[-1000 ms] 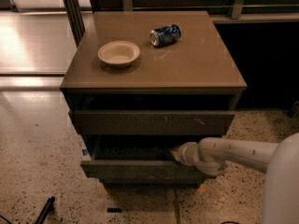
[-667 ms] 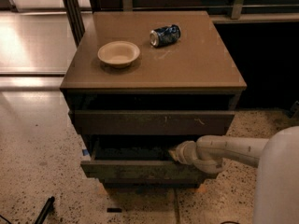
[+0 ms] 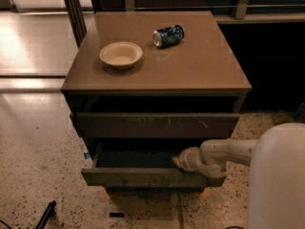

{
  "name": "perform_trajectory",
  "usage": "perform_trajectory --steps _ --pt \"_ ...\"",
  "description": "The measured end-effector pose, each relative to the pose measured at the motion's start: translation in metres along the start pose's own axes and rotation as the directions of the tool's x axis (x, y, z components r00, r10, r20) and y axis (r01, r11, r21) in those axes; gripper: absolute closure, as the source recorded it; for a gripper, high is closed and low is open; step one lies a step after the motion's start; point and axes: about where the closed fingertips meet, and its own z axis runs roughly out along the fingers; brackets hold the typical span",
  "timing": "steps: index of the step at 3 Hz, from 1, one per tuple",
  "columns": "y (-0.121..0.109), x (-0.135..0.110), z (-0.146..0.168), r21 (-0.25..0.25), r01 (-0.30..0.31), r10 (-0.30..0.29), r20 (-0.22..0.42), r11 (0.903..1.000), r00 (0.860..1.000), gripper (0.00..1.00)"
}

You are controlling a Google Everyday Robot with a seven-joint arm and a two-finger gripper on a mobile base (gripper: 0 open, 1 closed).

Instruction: Open middle drawer

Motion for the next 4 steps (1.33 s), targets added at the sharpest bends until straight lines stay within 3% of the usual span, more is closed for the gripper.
perform_trajectory --steps 1,2,3,4 --pt "0.010 0.022 -0.001 -0.020 -0.041 0.040 -0.041 0.9990 0.998 1.00" --pt "0.010 0.022 -0.001 -0.020 -0.041 0.040 -0.041 0.9990 0.998 1.00" --pt "0.035 0.059 -0.014 -0.036 -0.116 0.112 -0.089 0.9926 0.990 1.00" --pt "0.033 0.057 -0.012 -0.036 -0.116 0.112 -0.089 0.9926 0.990 1.00"
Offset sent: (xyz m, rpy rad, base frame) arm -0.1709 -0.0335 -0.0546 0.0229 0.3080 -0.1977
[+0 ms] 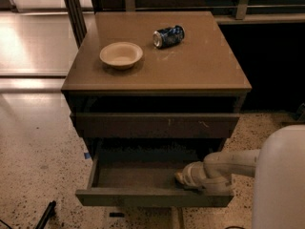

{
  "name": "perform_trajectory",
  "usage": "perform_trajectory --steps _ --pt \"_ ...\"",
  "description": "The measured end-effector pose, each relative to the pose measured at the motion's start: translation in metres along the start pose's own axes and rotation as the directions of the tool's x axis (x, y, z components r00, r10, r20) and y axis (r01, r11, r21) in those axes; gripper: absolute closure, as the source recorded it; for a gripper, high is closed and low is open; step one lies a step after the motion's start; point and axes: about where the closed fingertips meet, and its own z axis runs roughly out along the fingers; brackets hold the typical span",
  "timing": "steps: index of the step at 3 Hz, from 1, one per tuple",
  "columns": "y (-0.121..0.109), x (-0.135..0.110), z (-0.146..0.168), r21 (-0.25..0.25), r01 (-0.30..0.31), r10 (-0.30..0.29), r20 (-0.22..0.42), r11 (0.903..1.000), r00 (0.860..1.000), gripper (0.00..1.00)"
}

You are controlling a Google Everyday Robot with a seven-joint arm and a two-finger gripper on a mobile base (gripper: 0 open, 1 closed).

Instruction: Open middle drawer

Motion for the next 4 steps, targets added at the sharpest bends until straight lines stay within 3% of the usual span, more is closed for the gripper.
perform_trajectory --steps 1,2,3,4 --pt "0.023 0.037 -0.013 -0.017 -0.068 0.067 -0.040 0.9975 0.997 1.00" --pt "0.023 0.036 -0.013 -0.017 -0.069 0.069 -0.040 0.9974 0.997 1.00" --pt "0.020 0.038 -0.022 0.015 -0.090 0.090 0.006 0.9959 0.996 1.00" --pt "-0.011 0.019 -0.033 0.133 -0.064 0.046 0.133 0.9890 0.990 1.00"
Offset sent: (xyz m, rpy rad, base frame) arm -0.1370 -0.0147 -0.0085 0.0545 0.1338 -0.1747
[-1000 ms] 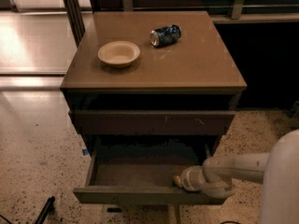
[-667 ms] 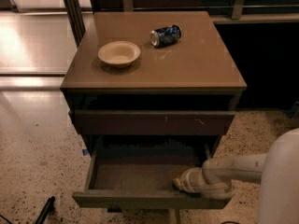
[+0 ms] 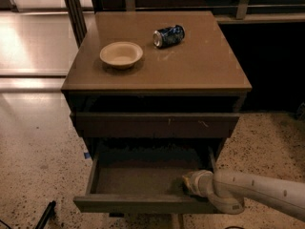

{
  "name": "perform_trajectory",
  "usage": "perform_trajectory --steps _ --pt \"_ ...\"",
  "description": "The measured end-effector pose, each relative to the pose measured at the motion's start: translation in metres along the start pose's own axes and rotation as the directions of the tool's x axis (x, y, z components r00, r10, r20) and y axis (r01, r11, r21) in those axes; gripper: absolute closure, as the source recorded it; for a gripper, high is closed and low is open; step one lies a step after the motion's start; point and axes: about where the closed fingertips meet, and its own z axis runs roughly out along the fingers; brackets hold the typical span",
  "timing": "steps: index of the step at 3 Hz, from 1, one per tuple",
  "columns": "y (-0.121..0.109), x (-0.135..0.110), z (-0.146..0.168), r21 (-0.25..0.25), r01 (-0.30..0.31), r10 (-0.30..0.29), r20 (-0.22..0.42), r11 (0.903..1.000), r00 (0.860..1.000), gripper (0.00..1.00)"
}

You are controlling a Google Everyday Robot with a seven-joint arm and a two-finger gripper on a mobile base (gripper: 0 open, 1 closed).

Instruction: Open middle drawer

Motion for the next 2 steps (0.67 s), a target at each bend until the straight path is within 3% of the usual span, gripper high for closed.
perform_trajectory --steps 1,2 --pt "-0.019 -0.011 -0.012 0.101 -0.007 -0.006 0.129 0.9949 0.992 1.00" --pt "-0.019 -0.027 -0.041 0.163 -0.053 0.006 0.276 0.9852 0.961 1.00"
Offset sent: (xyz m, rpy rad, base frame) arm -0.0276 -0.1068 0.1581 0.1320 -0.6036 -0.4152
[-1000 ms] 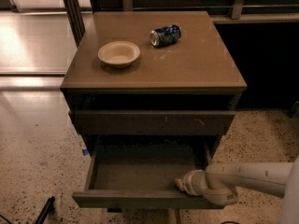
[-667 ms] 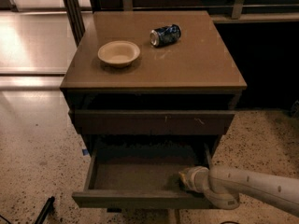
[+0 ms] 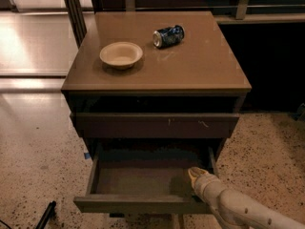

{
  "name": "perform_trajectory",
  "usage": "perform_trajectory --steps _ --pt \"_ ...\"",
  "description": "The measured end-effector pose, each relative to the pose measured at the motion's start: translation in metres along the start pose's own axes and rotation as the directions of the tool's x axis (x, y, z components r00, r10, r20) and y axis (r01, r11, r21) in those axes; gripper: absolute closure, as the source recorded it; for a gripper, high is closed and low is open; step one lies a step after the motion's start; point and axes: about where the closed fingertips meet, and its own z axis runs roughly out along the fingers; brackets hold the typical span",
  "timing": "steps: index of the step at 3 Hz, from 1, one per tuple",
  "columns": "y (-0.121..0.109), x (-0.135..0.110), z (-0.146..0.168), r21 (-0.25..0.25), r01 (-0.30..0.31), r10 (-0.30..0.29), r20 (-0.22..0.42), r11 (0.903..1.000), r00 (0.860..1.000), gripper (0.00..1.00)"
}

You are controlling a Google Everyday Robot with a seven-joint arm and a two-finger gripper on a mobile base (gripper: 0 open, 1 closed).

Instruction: Open middle drawer

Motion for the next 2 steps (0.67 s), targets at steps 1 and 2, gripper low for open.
perform_trajectory --steps 1,2 --pt "-0.012 -0.032 -0.039 0.070 -0.053 0.042 0.154 0.9962 0.987 1.00" --pt "-0.040 -0.032 -0.063 0.128 -0.080 0.056 0.184 0.9885 0.981 0.81"
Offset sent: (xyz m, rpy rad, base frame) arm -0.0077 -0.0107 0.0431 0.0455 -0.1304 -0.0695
